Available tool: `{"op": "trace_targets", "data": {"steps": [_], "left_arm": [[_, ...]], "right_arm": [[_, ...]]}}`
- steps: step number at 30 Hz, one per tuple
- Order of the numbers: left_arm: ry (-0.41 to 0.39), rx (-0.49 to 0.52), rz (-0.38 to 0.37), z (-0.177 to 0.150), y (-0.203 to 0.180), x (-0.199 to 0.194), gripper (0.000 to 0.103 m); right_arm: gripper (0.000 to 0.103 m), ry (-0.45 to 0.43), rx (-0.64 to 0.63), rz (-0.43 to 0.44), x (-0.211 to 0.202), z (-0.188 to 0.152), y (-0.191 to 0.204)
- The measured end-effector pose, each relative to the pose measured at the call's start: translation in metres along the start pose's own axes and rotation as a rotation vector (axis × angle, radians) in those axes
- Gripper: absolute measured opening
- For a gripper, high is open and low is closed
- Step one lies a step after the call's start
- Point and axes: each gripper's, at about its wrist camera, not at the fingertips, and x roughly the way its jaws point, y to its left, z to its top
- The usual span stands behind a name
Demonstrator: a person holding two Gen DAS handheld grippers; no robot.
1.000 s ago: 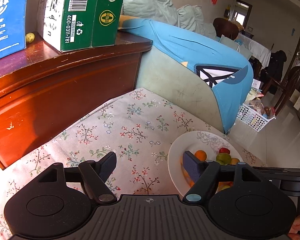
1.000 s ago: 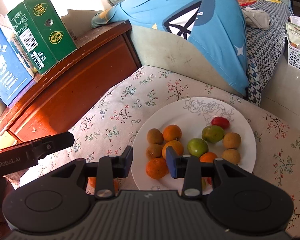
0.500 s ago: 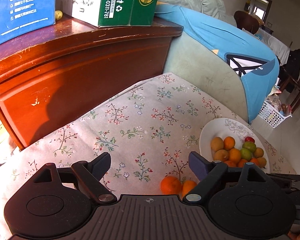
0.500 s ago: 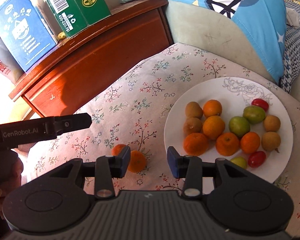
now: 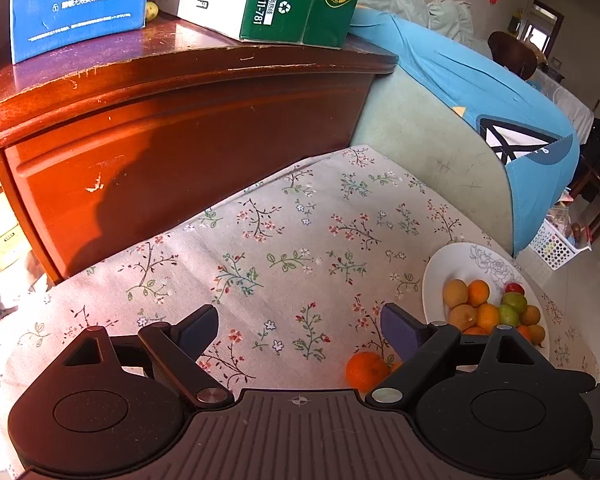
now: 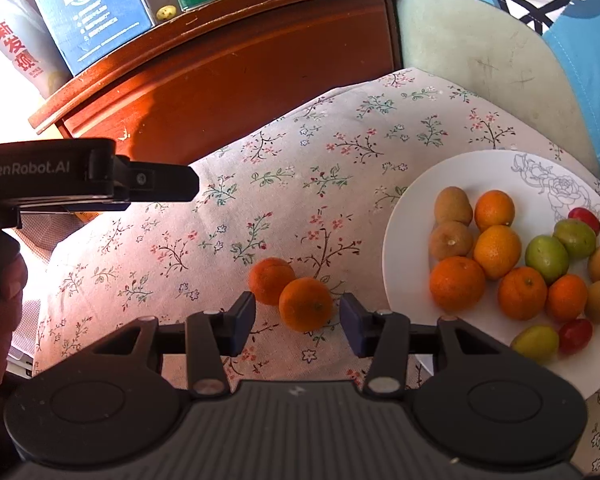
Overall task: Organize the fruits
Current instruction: 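Move both open tools toward the last two oranges, then close the right tool on an orange while the left tool grasps the other orange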
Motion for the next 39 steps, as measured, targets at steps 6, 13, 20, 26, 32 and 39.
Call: {"op": "trace_targets", "data": {"steps": [6,13,20,26,32,39], "left_arm": [[0.015,0.009,-0.004,-0.003,0.000,0.003,0.089],[0.044,0.022,-0.004,-0.010,-0.001,0.010,0.089],[0.092,0.095,-0.004,-0.024,-0.013,0.023,0.089],[0.100,0.176,-0.007,-0.036,-0.030,0.029,0.089],[0.094,0.218,-0.015,-0.041,-0.042,0.038,0.087],[0.093,0.241,-0.049,-0.043,-0.052,0.049,0.062]], "right_arm": [[0.042,0.021,-0.003,-0.022,0.013,0.001,-0.002],[0.031,0.025,-0.007,-0.017,0.012,0.002,-0.001],[0.031,0.066,-0.003,-0.051,-0.003,-0.005,-0.007],[0.031,0.086,-0.025,-0.061,-0.015,-0.016,-0.009],[0.031,0.087,-0.023,-0.067,-0.023,-0.021,-0.013],[0.031,0.079,0.005,-0.075,-0.028,-0.021,-0.019]]}}
